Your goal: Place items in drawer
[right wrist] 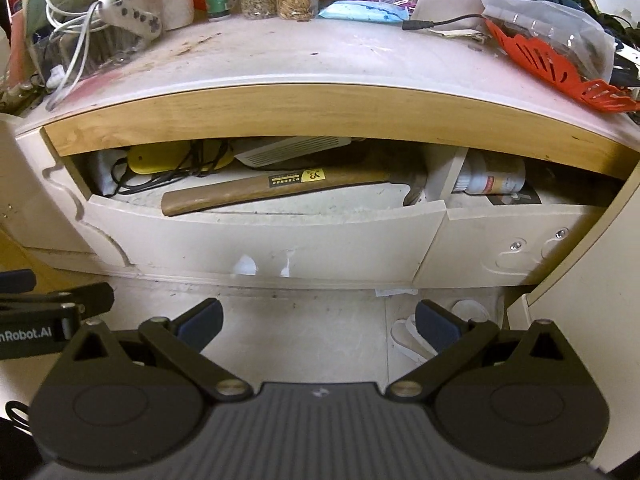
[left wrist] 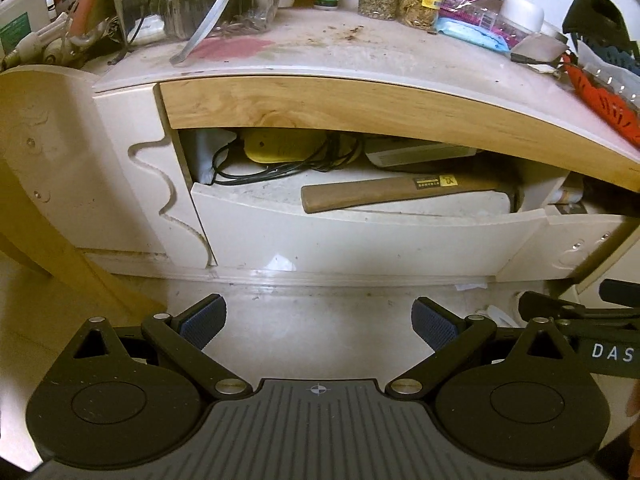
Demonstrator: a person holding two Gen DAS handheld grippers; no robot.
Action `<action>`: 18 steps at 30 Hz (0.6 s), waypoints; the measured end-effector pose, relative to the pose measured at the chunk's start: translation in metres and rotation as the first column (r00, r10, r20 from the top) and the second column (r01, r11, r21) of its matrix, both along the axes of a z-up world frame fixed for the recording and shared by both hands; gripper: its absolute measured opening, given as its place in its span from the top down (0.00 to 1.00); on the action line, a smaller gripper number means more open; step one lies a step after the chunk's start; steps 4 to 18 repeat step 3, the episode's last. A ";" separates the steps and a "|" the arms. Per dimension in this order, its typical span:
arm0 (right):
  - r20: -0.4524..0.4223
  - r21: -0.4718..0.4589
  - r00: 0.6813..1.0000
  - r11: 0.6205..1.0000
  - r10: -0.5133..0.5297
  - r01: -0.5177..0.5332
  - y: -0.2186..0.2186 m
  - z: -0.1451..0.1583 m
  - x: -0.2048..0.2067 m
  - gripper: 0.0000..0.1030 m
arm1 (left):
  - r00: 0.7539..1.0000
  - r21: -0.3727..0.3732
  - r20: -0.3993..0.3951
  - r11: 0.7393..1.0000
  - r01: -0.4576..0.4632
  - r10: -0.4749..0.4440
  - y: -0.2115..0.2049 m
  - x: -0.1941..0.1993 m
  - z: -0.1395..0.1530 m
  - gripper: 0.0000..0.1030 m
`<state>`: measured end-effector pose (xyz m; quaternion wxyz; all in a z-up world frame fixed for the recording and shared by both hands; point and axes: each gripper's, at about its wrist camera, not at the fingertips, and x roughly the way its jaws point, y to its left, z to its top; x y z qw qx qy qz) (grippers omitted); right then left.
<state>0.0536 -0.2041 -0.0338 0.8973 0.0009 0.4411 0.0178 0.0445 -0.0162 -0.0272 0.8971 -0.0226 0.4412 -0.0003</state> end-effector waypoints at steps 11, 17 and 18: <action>0.002 0.006 1.000 1.000 0.001 -0.001 -0.001 0.001 -0.003 0.00 | 1.000 -0.009 0.010 1.000 0.004 -0.004 0.000 -0.005 0.001 0.01; 0.002 0.006 1.000 1.000 0.001 -0.001 -0.001 0.001 -0.003 0.00 | 1.000 -0.009 0.010 1.000 0.004 -0.004 0.000 -0.005 0.001 0.01; 0.002 0.006 1.000 1.000 0.001 -0.001 -0.001 0.001 -0.003 0.00 | 1.000 -0.009 0.010 1.000 0.004 -0.004 0.000 -0.005 0.001 0.01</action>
